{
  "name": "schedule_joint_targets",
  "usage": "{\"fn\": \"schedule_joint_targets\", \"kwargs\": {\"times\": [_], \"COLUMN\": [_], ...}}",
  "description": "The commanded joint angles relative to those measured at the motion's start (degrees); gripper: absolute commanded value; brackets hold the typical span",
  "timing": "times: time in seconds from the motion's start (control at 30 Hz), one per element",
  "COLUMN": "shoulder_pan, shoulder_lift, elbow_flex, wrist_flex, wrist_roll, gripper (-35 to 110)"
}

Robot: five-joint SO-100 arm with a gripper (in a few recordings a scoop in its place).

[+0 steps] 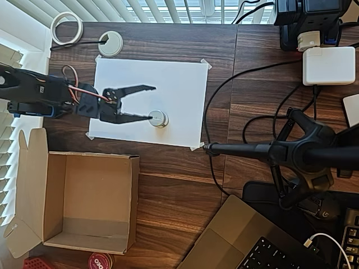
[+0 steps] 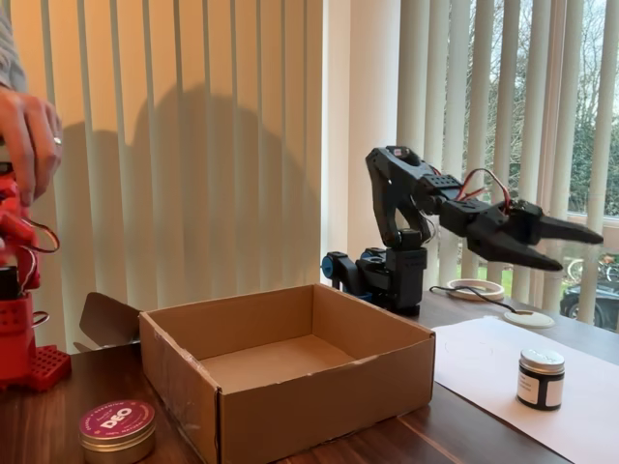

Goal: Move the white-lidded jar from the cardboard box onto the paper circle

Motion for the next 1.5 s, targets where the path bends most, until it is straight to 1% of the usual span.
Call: {"fn": "schedule_joint_targets", "kwargs": {"times": [0.0,0.1,0.2,0.3,0.4,0.6,0.87,1.47], "shoulder_pan": [-2.72,-3.52,-3.6,-3.78,-4.31,-4.48,-6.15,-6.33], "shoulder_lift": [19.78,30.15,37.09,41.04,44.91,53.96,62.4,62.4], "elbow_flex": [5.54,9.49,10.02,9.93,12.13,20.04,21.71,21.62], "wrist_flex": [10.81,25.22,40.52,53.0,60.91,67.24,72.07,72.07], "wrist_roll": [21.09,32.43,41.48,46.49,48.6,48.78,49.92,49.75], "gripper": [10,1,0,0,0,0,0,0]}}
